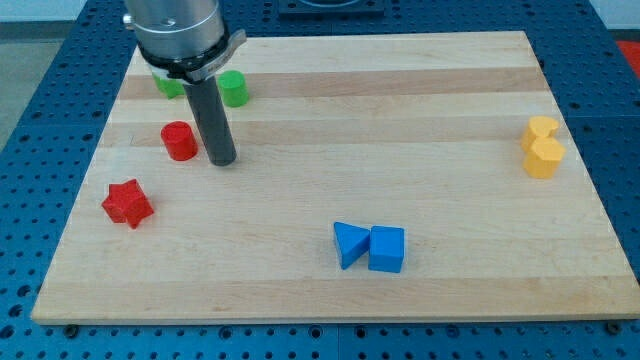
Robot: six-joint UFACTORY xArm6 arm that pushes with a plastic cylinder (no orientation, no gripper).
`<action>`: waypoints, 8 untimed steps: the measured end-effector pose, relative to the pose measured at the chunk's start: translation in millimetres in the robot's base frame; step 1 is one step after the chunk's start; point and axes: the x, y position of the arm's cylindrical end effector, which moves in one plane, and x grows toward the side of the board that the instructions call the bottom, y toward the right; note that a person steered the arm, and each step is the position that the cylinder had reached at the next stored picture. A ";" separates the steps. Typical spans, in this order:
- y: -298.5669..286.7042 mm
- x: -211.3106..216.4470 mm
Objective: Keep the red circle at the center right side of the board
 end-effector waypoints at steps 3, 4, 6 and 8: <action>-57.1 -5.0; -11.5 -15.8; -65.0 -41.6; -63.6 -29.8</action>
